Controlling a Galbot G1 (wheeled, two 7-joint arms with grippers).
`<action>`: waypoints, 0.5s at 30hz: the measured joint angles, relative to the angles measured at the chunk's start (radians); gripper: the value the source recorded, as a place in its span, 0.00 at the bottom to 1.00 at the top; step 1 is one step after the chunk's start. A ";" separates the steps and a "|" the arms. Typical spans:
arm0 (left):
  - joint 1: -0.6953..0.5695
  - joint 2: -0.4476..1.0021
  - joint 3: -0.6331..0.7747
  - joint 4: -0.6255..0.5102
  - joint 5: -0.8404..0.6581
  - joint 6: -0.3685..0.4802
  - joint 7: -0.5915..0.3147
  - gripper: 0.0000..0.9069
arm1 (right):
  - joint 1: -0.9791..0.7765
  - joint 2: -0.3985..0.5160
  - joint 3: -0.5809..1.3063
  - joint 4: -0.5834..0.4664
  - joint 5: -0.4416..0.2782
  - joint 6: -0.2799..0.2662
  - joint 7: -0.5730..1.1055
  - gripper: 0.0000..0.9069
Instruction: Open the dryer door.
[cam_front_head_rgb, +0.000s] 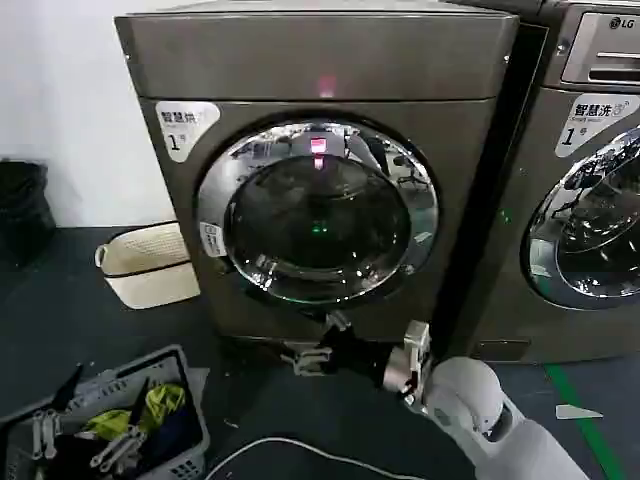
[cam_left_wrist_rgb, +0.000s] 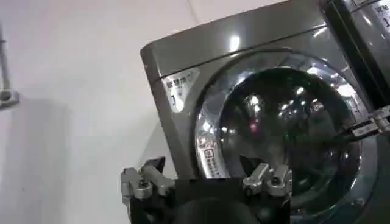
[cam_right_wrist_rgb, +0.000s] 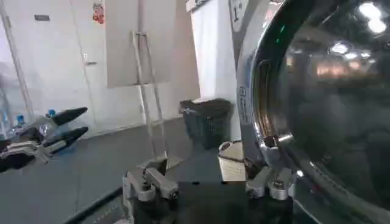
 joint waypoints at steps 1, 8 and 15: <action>0.000 0.001 -0.001 0.000 0.000 0.000 0.000 1.00 | 0.004 0.001 -0.002 -0.003 -0.007 0.014 -0.001 1.00; 0.001 0.013 -0.008 -0.002 0.000 0.000 -0.001 1.00 | 0.051 0.007 -0.039 -0.049 -0.040 0.092 -0.008 1.00; 0.002 0.013 -0.020 -0.002 -0.003 -0.001 -0.001 1.00 | 0.110 0.025 -0.079 -0.116 -0.077 0.182 0.009 1.00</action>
